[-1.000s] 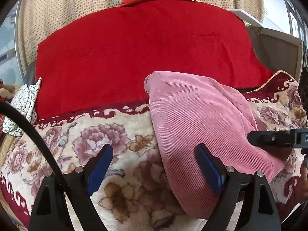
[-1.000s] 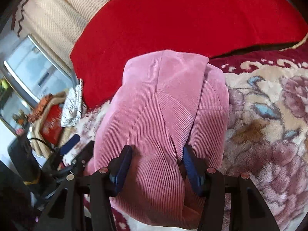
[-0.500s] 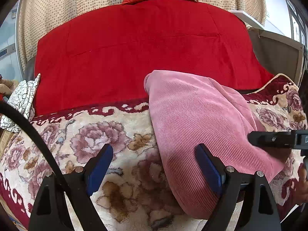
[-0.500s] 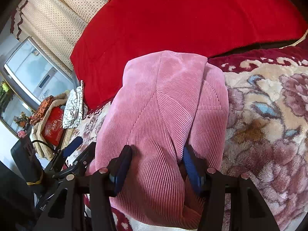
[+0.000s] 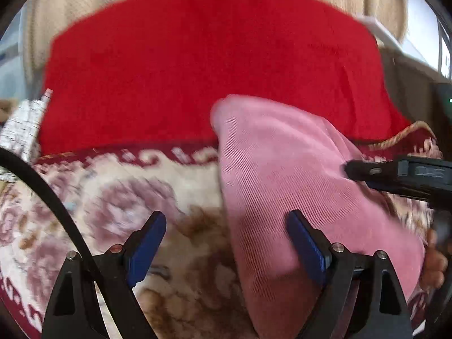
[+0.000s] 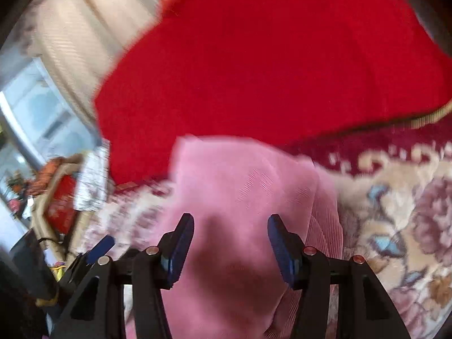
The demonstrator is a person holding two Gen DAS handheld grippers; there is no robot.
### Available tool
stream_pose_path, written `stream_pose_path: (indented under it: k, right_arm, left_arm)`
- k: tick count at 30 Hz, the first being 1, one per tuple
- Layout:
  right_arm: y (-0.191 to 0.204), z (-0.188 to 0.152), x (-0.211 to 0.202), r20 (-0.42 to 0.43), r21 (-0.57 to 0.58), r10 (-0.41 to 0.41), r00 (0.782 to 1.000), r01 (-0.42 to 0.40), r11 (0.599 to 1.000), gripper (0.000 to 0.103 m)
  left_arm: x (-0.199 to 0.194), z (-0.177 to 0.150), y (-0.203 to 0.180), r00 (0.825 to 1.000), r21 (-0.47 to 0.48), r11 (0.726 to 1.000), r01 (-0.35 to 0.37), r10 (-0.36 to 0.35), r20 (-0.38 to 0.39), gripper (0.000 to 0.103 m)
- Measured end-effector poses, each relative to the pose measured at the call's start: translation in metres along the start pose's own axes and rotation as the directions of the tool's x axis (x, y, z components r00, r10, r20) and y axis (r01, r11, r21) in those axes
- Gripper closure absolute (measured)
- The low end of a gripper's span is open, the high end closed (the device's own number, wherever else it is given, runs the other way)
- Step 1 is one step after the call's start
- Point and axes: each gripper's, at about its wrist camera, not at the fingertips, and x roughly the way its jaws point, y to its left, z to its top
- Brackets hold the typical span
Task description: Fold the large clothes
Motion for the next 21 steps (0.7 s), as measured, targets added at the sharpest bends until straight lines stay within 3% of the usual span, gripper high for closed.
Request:
stream_pose_path:
  k: [1,6,11,15,17,19,21]
  right_arm:
    - [-0.007,-0.001,0.013,-0.037,0.014,0.001,0.999,-0.001,1.0,0.046]
    - [-0.014,-0.001,0.005,0.006,0.052,0.041,0.999,-0.041,0.998,0.047]
    - [-0.004,-0.012,-0.027,0.045,0.0,0.068,0.997,-0.068,0.998,0.046]
    - [-0.006,-0.02,-0.047,0.045,-0.01,0.13,0.991,-0.129,0.992,0.046]
    - [-0.004,-0.027,-0.033,-0.018,-0.026,0.103,0.995,-0.103,0.994,0.046]
    - [-0.01,-0.035,-0.013,-0.09,0.005,0.097,0.991,-0.097,0.995,0.046]
    - [-0.019,-0.034,-0.012,-0.082,0.058,0.141,0.987,-0.136,0.989,0.046]
  left_arm:
    - [0.0,0.0,-0.001,1.0,-0.003,1.0,0.003,-0.003,0.01,0.015]
    - [-0.011,0.003,-0.002,0.999,0.021,1.0,-0.023,0.022,0.037,0.015]
    - [-0.034,0.006,0.006,0.993,-0.007,0.998,0.063,-0.062,0.099,0.015]
    - [-0.027,0.0,-0.002,0.993,0.025,0.993,0.115,-0.116,0.028,0.015]
    - [-0.016,-0.005,-0.012,0.994,0.065,0.992,0.111,-0.11,-0.023,0.015]
    - [-0.017,-0.006,-0.014,0.995,0.067,0.993,0.098,-0.098,-0.013,0.015]
    - [-0.022,-0.005,-0.013,0.996,0.066,0.993,0.093,-0.093,-0.002,0.015]
